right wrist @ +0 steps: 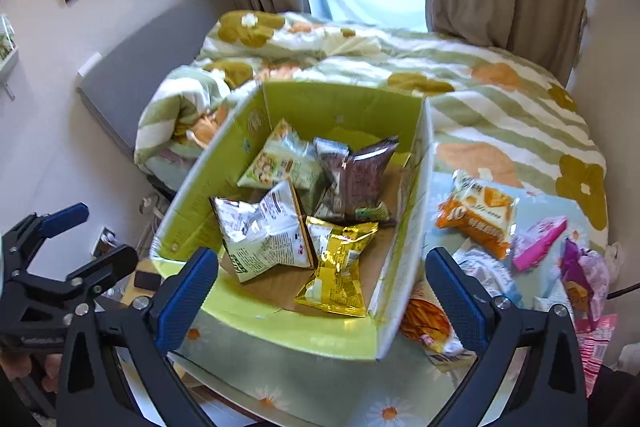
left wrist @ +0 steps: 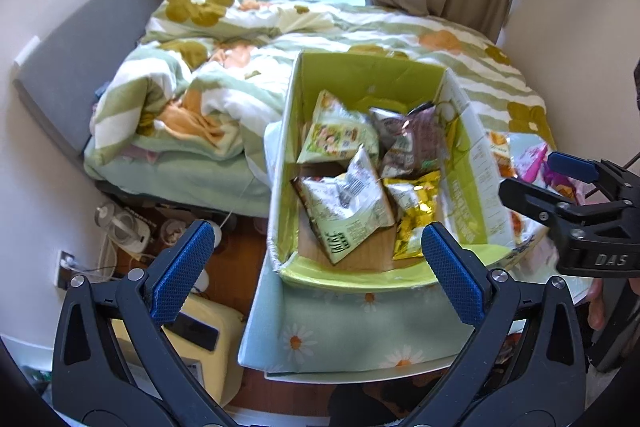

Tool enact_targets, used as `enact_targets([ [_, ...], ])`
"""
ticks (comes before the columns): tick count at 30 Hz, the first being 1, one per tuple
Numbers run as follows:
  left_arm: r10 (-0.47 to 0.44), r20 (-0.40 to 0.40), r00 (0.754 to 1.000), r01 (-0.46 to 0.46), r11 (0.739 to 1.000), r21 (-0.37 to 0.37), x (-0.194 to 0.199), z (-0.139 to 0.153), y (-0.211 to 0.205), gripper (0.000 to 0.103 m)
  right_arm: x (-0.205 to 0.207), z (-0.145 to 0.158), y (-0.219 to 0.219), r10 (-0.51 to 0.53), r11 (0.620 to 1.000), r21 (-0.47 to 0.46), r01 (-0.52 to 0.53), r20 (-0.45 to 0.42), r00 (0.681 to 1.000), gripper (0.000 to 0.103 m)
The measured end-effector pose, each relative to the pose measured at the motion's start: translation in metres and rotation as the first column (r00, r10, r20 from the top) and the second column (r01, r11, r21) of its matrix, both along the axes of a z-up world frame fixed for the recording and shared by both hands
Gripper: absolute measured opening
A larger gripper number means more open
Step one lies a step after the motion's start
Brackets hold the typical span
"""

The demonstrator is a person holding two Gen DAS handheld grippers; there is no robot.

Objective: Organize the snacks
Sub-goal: 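Move both tools back over the remaining snack bags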

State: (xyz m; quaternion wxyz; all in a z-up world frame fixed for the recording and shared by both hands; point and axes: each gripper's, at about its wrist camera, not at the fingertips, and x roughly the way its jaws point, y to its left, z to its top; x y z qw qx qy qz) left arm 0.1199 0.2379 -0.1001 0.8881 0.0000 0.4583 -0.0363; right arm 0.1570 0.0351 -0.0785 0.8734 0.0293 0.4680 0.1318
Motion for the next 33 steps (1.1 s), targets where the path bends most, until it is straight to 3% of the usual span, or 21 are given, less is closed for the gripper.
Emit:
enact_targets([
  [7,-0.047,0.056,0.997,0.048,0.999,-0.01,-0.017,0.027,-0.049,0.102,-0.033,0.035,-0.05,-0.072,0.997,0.001,0.072,0.074,0.995,0.103],
  [18,-0.156,0.08,0.984,0.159,0.987,-0.029,-0.042,0.041,-0.189,0.102,-0.09,0.054,-0.172,-0.172,0.981,-0.066,0.182,0.132,0.976,0.103],
  [26,-0.226,0.048,0.973,0.227,0.973,-0.029,-0.052,0.028,-0.289,0.102,-0.118,0.041,-0.259,-0.223,0.97,-0.078,0.232,0.111,0.968,0.103],
  [33,-0.292,-0.014,0.956,0.292,0.956,-0.032,-0.045,-0.001,-0.352,0.102,-0.131,0.003,-0.321,-0.28,0.953,-0.102,0.284,0.047,0.959,0.103],
])
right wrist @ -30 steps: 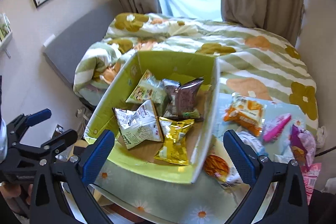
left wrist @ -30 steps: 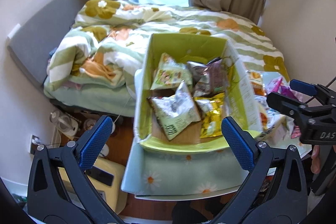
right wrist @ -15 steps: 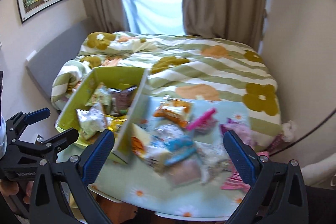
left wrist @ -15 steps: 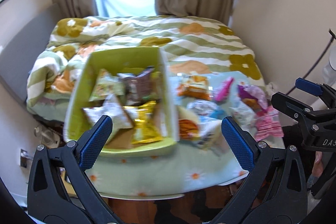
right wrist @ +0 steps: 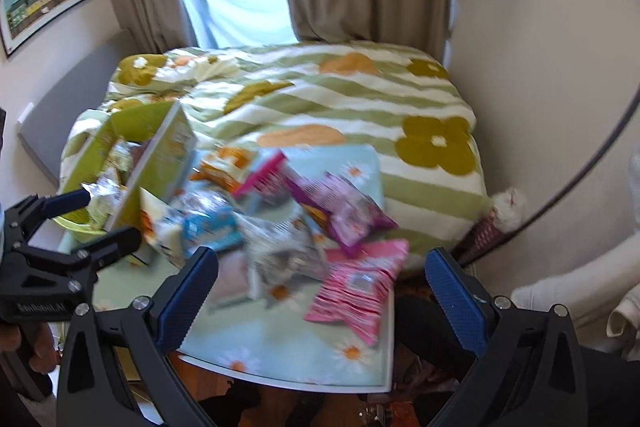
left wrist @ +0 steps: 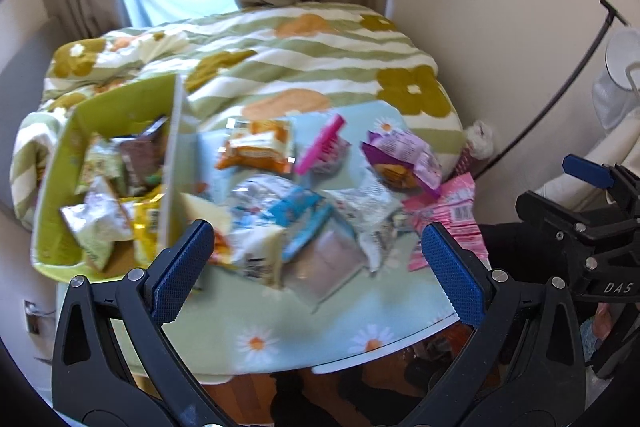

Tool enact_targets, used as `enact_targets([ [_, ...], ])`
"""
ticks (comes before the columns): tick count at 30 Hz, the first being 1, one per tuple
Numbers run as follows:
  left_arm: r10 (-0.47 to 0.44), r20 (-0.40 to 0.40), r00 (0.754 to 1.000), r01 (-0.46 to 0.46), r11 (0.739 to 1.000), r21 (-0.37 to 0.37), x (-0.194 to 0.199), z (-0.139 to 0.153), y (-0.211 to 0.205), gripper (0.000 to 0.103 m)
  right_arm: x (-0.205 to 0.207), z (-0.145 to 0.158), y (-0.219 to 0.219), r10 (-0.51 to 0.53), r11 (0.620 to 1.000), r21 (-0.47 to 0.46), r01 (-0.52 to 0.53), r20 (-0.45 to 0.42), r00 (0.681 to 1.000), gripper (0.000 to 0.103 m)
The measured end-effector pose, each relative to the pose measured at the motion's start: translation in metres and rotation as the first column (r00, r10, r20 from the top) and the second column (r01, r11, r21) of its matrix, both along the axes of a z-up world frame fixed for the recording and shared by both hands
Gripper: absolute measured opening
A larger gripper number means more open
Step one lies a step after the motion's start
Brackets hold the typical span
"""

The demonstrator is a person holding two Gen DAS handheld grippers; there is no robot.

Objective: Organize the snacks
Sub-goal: 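Move both tools back over the remaining snack bags, then grasp the grey printed bag with the left tool while the right tool grasps the pink striped bag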

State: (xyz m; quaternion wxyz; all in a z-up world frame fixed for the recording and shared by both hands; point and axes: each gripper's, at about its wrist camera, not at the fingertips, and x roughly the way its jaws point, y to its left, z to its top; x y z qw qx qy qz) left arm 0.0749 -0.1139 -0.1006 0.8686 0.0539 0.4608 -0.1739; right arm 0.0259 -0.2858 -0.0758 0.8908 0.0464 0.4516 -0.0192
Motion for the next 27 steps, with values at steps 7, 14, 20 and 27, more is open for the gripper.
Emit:
enact_targets([
  [7,-0.072,-0.099,0.992,0.073,0.997,0.008,0.036,-0.051,-0.04,0.102,0.002,-0.054,-0.034,-0.067,0.996,0.045,0.071,-0.085,0.994,0.103],
  [14,-0.144,-0.165,0.976,0.154,0.987,0.047,0.068,-0.105,-0.072,0.102,0.019,-0.105,-0.042,-0.099,0.992,0.066,0.111,-0.156,0.983,0.103],
  [20,-0.256,-0.148,0.955,0.277,0.951,0.14,0.077,-0.121,-0.093,0.102,0.027,-0.124,-0.039,-0.11,0.99,0.067,0.123,-0.177,0.978,0.103],
  [27,-0.503,-0.177,0.846,0.533,0.807,0.253,0.078,-0.128,-0.109,0.102,0.03,-0.132,-0.037,-0.108,0.993,0.029,0.116,-0.188,0.976,0.103],
])
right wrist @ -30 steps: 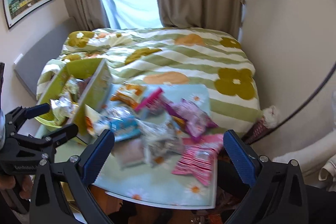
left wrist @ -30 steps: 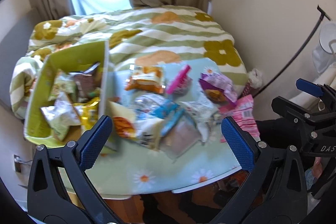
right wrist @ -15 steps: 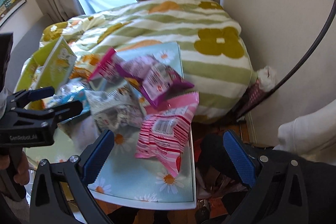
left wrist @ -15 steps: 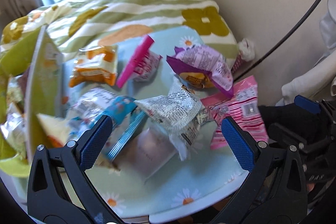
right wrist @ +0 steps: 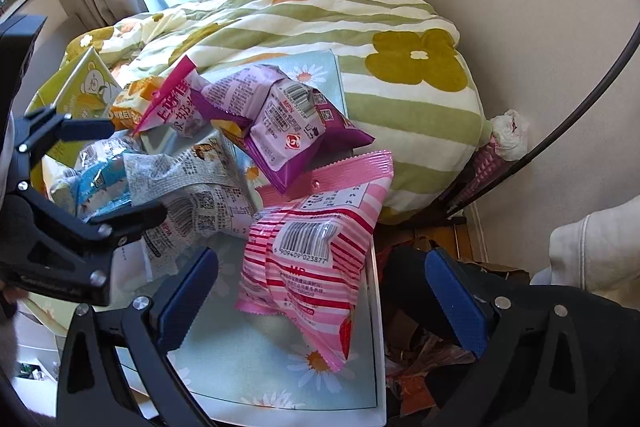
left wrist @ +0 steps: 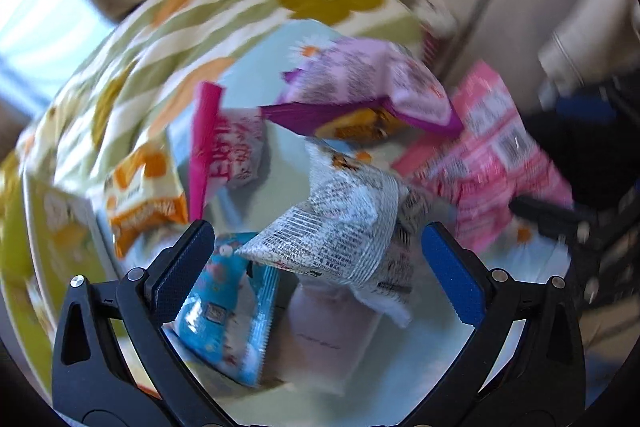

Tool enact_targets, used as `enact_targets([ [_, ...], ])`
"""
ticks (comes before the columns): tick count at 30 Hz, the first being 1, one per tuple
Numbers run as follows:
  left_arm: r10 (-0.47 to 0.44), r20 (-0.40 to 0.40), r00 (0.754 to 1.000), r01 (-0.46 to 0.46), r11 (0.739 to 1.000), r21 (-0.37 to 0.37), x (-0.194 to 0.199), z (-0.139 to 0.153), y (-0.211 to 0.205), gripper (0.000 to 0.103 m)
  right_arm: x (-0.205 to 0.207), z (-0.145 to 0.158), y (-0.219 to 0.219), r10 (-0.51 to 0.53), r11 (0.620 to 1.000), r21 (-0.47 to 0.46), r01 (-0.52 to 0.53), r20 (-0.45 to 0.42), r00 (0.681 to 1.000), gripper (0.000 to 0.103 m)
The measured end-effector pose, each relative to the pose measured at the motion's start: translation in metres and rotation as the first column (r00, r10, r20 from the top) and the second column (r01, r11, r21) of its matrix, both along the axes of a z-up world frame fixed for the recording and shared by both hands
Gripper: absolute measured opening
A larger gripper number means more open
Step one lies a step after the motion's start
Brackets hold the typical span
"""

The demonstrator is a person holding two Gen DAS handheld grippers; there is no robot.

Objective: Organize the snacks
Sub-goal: 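Grasp the grey printed bag with the left tool while the right tool grasps the pink striped bag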

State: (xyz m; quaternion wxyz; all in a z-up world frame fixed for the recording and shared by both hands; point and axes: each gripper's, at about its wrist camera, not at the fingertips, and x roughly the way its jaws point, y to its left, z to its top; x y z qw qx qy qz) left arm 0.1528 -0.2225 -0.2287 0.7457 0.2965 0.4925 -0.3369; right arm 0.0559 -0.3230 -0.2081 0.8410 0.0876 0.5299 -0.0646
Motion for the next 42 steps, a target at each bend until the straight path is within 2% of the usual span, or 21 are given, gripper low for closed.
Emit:
enact_targets([
  [4,-0.127,-0.019,0.992,0.128,0.99,0.056,0.0,-0.008,-0.013,0.102,0.001,-0.004,-0.005,-0.016,1.0,-0.009,0.016,-0.017,1.0,0.1],
  [11,-0.207,-0.07,0.976,0.214,0.97,0.112,0.001,-0.038,-0.035,0.102,0.004,-0.007,-0.007,-0.055,0.998,-0.003,0.055,-0.004,0.998,0.098],
  [13,-0.201,-0.082,0.976,0.209,0.971,0.115,0.002,-0.046,-0.036,0.099,0.006,-0.01,-0.004,-0.05,0.999,-0.007,0.05,-0.003,0.999,0.093],
  [16,-0.198,-0.097,0.975,0.209,0.97,0.121,0.0,-0.056,-0.037,0.082,0.01,-0.016,-0.001,-0.049,0.999,-0.004,0.048,-0.014,0.999,0.087],
  [20,-0.204,-0.083,0.975,0.213,0.971,0.112,-0.004,-0.055,-0.035,0.07,0.014,-0.021,0.004,-0.044,0.999,0.002,0.044,-0.015,0.999,0.085],
  [27,-0.201,-0.068,0.977,0.208,0.972,0.108,-0.006,-0.047,-0.021,0.069,0.026,-0.033,0.018,-0.009,1.0,-0.001,0.009,-0.037,0.999,0.076],
  [34,-0.208,-0.035,0.977,0.211,0.969,0.127,-0.01,-0.042,-0.015,0.069,0.033,-0.041,0.026,0.029,1.0,-0.006,-0.029,-0.043,0.999,0.071],
  [37,-0.199,-0.033,0.979,0.201,0.972,0.125,-0.012,-0.039,-0.012,0.069,0.033,-0.041,0.025,0.038,0.999,0.01,-0.038,-0.039,0.999,0.063],
  [42,-0.192,-0.026,0.981,0.193,0.973,0.129,-0.019,-0.034,-0.01,0.069,0.027,-0.038,0.033,0.066,0.998,-0.004,-0.066,-0.045,0.997,0.059],
])
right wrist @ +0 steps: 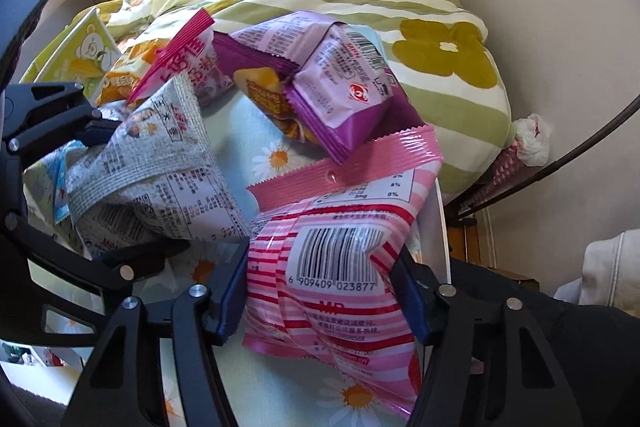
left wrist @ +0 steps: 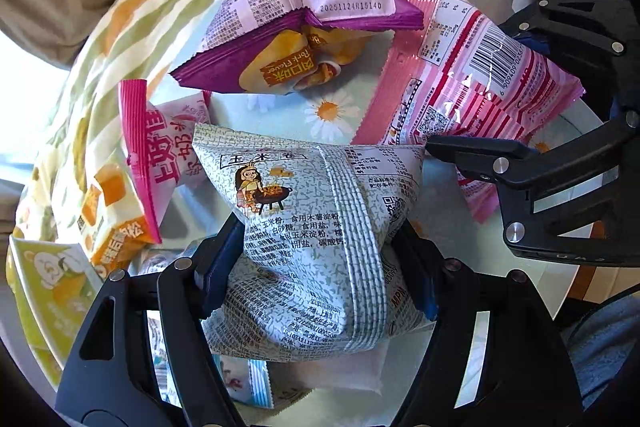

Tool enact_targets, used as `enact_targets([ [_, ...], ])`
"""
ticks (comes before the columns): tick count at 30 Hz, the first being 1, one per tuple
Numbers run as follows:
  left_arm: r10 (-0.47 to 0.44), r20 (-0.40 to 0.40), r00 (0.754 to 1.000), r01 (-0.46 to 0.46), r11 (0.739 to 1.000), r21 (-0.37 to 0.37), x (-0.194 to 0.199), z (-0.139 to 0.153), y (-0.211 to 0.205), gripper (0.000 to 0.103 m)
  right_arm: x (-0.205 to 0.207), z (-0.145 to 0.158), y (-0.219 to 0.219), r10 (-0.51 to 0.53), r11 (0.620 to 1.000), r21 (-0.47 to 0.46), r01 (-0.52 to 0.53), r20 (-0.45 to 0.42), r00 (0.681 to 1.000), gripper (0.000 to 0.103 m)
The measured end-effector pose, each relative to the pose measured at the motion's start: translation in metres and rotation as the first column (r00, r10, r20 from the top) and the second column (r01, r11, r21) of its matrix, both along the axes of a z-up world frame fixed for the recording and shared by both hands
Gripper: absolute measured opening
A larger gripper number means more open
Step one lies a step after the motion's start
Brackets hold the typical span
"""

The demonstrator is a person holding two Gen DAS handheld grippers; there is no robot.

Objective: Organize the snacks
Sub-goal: 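Grasp the grey printed bag with the left tool while the right tool grasps the pink striped bag, then carry both bags over the box and open both tools to drop them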

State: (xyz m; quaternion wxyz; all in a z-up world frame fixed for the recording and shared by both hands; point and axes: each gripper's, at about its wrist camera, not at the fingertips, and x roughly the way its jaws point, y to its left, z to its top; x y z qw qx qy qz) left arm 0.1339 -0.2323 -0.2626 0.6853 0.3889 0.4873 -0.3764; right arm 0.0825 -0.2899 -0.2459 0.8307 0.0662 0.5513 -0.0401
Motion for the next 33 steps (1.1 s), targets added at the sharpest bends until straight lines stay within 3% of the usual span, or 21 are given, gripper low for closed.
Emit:
enact_targets([
  [13,0.075,0.025,0.997,-0.074,0.997,-0.025,-0.024,0.034,0.011,0.069,-0.036,0.039,-0.008,-0.009,0.998,0.06,0.007,0.029,1.0,0.059],
  [22,0.249,0.061,0.967,-0.241,0.964,-0.114,-0.05,0.094,0.043,0.069,-0.049,0.095,0.006,0.111,0.991,0.056,-0.118,0.108,0.988,0.059],
  [25,0.337,0.072,0.939,-0.322,0.932,-0.165,-0.056,0.119,0.063,0.069,-0.046,0.119,0.014,0.17,0.982,0.053,-0.18,0.152,0.974,0.059],
  [33,0.586,0.089,0.806,-0.544,0.791,-0.279,-0.052,0.17,0.15,0.069,-0.014,0.177,0.063,0.323,0.938,0.036,-0.344,0.267,0.908,0.059],
])
